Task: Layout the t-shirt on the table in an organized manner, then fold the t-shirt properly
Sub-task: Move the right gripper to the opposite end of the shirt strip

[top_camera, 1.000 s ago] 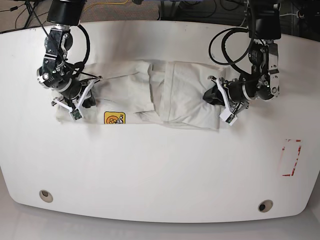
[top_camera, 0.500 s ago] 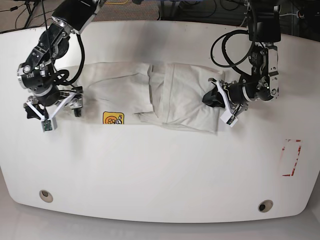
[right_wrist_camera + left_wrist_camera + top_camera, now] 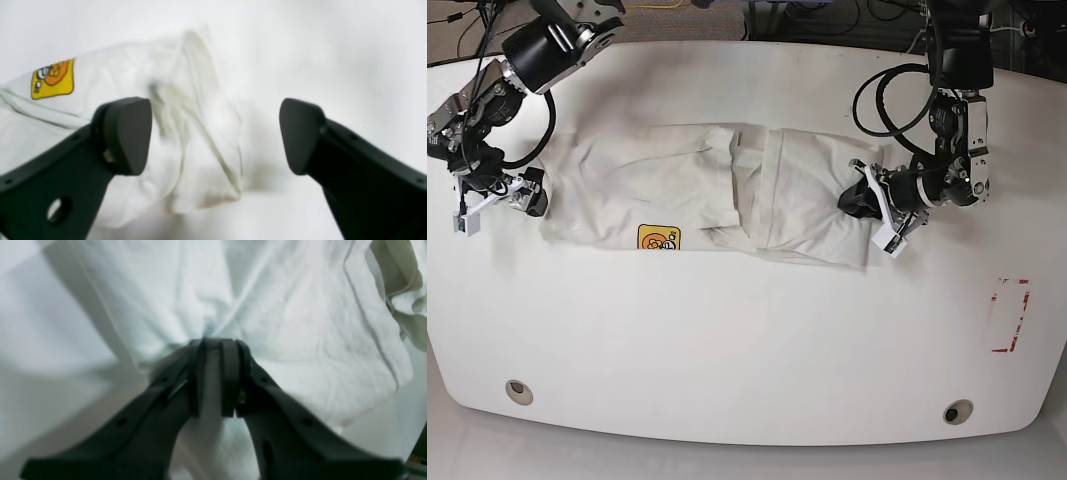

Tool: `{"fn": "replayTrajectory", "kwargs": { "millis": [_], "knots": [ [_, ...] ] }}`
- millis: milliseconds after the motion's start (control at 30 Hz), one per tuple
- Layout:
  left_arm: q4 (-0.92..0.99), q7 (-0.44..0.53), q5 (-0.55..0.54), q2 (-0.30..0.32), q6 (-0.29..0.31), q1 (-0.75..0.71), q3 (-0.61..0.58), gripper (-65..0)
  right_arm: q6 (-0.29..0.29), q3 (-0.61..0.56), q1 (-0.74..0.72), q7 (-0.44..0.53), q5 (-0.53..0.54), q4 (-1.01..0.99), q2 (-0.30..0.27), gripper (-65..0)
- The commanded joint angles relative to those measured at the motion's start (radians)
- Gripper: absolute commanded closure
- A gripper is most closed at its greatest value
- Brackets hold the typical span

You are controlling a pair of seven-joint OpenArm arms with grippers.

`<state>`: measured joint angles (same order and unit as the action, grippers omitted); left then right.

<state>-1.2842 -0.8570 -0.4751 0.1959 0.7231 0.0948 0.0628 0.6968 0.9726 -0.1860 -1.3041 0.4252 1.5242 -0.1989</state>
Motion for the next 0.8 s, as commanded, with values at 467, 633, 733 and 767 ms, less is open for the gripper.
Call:
{"fn": "replayTrajectory", "kwargs": {
  "millis": [467,633,733,767],
  "knots": [
    [0.002,-0.055,0.075,0.029,-0.025,-0.002,0.001,-8.1,0.001,-0.001,0.035,0.047,0.349,-0.322,-0.092,-55.5],
    [0.002,-0.055,0.075,0.029,-0.025,-0.002,0.001,-8.1,0.001,-0.031,0.052,0.047,0.401,-0.336,-0.078,-55.5],
    [0.002,-0.055,0.075,0.027,-0.025,-0.002,0.001,-8.1,0.001,-0.065,0.055,0.047,0.424,-0.322,-0.067,-55.5],
    [0.002,-0.055,0.075,0.027,-0.025,-0.004,0.001,-8.1,0.001,-0.076,0.056,0.047,0.438,-0.316,-0.064,-55.5]
  ]
}}
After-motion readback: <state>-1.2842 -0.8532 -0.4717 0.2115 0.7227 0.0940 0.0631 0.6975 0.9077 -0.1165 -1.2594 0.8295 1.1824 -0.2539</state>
